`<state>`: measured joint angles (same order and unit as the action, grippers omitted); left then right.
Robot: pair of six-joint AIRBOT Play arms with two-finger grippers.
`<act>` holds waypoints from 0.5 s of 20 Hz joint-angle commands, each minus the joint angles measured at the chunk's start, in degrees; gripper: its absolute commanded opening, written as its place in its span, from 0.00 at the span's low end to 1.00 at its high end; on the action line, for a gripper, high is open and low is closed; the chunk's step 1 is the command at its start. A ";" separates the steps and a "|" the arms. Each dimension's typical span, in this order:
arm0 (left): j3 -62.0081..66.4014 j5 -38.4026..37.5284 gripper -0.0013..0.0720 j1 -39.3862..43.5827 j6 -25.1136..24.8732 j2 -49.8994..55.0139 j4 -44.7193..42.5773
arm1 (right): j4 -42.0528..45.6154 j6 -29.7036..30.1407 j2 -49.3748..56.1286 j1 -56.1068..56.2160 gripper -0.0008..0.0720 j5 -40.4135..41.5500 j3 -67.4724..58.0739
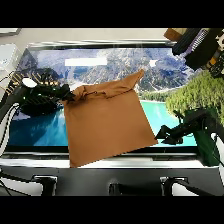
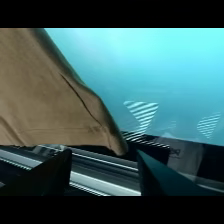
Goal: Fold the clothes and pants, and hang the long-sleeved shirts on hangers.
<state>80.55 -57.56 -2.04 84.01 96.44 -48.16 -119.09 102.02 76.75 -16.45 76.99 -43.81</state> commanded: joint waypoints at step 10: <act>0.07 0.15 0.04 -0.02 -0.09 0.26 -0.11 | -7.43 1.57 -0.39 0.00 0.55 -7.39 4.98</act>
<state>80.55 -57.56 -2.04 83.99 96.55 -48.18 -125.38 103.57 76.38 -16.45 70.15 -40.01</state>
